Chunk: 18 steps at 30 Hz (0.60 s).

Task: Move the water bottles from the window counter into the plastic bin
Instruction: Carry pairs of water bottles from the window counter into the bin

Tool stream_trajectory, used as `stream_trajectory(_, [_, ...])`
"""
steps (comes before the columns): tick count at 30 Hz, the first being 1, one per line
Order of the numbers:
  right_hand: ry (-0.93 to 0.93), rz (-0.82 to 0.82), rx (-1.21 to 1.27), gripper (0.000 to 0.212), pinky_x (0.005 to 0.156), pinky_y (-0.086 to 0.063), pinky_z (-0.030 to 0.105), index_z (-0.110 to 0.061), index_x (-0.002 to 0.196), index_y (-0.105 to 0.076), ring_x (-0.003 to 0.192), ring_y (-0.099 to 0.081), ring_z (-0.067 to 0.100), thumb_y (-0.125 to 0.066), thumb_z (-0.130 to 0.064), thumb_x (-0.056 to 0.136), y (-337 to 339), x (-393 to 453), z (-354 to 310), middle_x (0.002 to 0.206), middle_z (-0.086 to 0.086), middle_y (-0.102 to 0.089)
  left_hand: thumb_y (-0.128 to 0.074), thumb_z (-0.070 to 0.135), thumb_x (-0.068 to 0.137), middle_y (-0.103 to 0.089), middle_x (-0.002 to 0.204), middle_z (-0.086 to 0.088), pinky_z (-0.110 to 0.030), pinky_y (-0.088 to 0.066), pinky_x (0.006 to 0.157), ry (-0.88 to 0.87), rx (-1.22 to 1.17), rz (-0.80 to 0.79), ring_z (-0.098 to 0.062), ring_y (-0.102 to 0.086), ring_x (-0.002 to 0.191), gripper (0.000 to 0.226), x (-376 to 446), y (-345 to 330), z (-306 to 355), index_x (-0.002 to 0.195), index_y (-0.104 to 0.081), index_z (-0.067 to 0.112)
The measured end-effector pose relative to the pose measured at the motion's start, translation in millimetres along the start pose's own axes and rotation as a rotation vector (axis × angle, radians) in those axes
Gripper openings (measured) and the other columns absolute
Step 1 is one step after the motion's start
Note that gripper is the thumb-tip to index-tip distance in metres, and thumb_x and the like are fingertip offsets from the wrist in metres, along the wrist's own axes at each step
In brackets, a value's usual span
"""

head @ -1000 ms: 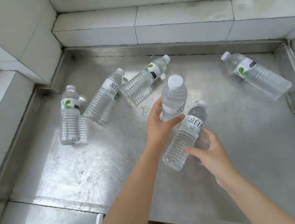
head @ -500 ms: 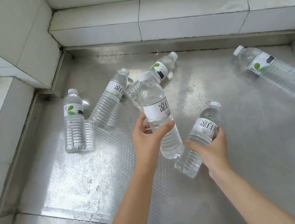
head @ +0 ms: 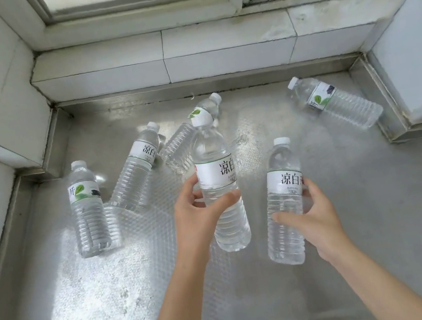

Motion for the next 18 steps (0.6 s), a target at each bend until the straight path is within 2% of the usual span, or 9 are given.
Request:
stream_trajectory(5, [0.092, 0.07, 0.071, 0.098, 0.074, -0.058, 0.037, -0.036, 0.131, -0.049, 0.09, -0.068, 0.01, -0.085, -0.027, 0.04, 34.5, -35.8, -22.4, 0.116, -0.011, -0.061, -0.088, 0.042, 0.044, -0.071, 0.084, 0.004, -0.022, -0.049, 0.064, -0.032, 0.046, -0.135, -0.009, -0.062, 0.069, 0.062, -15.3, -17.3, 14.8, 0.103, -0.071, 0.039])
stream_trajectory(9, [0.141, 0.137, 0.142, 0.098, 0.074, -0.057, 0.036, -0.038, 0.129, -0.05, 0.098, -0.066, 0.014, -0.086, -0.029, 0.039, 61.9, -66.6, -27.4, 0.119, -0.01, -0.06, -0.088, 0.043, 0.044, -0.071, 0.079, 0.004, -0.014, -0.048, 0.057, -0.077, 0.073, -0.253, -0.006, -0.063, 0.064, 0.057, -34.4, -35.6, 25.6, 0.099, -0.073, 0.04])
stream_trajectory(13, [0.155, 0.238, 0.173, 0.1, 0.078, -0.057, 0.038, -0.042, 0.13, -0.048, 0.102, -0.065, 0.009, -0.087, -0.032, 0.038, 94.2, -105.1, -20.8, 0.122, -0.013, -0.06, -0.087, 0.042, 0.047, -0.072, 0.077, 0.004, -0.015, -0.049, 0.058, -0.121, 0.112, -0.39, -0.008, -0.064, 0.067, 0.053, -60.1, -63.1, 33.2, 0.098, -0.074, 0.037])
stream_trajectory(18, [0.155, 0.409, 0.254, 0.103, 0.084, -0.056, 0.047, -0.05, 0.129, -0.046, 0.106, -0.063, 0.01, -0.087, -0.034, 0.035, 144.6, -165.3, 1.8, 0.122, -0.018, -0.059, -0.087, 0.043, 0.046, -0.073, 0.08, 0.001, -0.013, -0.048, 0.056, -0.173, 0.186, -0.565, -0.006, -0.063, 0.065, 0.055, -106.1, -107.6, 30.7, 0.099, -0.073, 0.039])
Point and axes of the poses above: each hand's wrist, its own x-axis towards the middle knuckle, its own y-axis out of the back of the hand, z = x × y, the point moved 3 cm from there along x, towards the middle knuckle
